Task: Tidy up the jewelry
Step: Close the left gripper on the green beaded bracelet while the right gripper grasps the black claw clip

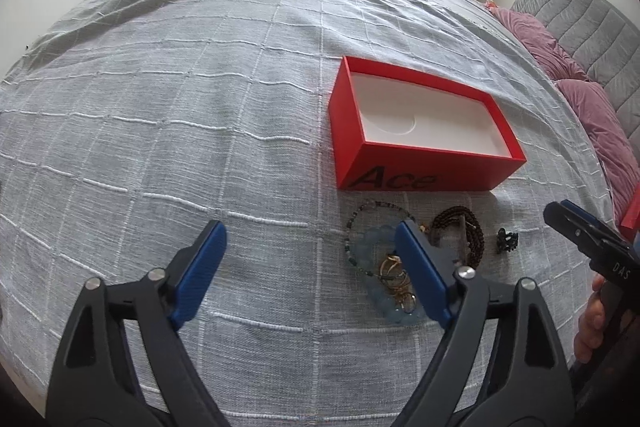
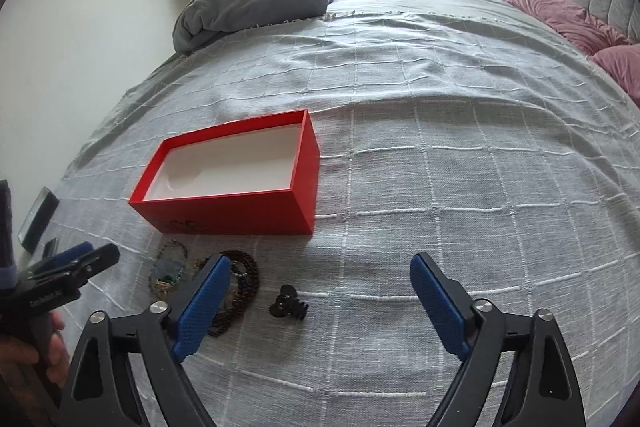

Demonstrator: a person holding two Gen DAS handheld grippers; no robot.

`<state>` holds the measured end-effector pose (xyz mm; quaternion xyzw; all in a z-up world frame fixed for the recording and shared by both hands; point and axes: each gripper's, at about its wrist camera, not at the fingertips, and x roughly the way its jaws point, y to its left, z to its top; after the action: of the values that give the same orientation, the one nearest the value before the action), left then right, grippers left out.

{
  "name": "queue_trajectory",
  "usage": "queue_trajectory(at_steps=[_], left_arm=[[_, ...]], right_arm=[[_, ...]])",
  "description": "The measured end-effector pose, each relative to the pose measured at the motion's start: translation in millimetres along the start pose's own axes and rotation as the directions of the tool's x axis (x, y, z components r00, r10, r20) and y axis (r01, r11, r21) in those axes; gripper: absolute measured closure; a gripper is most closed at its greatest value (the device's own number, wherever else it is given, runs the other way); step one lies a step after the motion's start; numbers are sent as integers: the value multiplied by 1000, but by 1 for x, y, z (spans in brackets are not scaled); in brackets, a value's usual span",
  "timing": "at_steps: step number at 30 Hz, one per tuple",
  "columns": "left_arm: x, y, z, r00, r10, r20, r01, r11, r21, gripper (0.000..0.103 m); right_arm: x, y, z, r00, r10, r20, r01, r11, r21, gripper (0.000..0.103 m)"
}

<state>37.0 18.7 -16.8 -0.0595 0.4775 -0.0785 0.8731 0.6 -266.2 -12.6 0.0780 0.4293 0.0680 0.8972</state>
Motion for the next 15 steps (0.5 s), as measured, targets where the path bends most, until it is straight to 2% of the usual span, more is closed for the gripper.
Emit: queue_trajectory(at_steps=[2, 8, 13, 15], left_arm=[[5, 1, 0, 999, -31, -28, 31, 999, -20, 28], [15, 8, -1, 989, -127, -77, 119, 988, -97, 45], [25, 8, 0, 981, -162, -106, 148, 980, -136, 58], [30, 6, 0, 980, -162, -119, 145, 979, -141, 59]], right_arm=[[3, 1, -1, 999, 41, -21, -41, 999, 16, 30], [12, -4, -4, 981, 180, -72, -171, 978, 117, 51], [20, -5, -10, 943, 311, -118, -283, 936, 209, 54], [20, -5, -9, 948, 296, -117, -269, 941, 208, 54]])
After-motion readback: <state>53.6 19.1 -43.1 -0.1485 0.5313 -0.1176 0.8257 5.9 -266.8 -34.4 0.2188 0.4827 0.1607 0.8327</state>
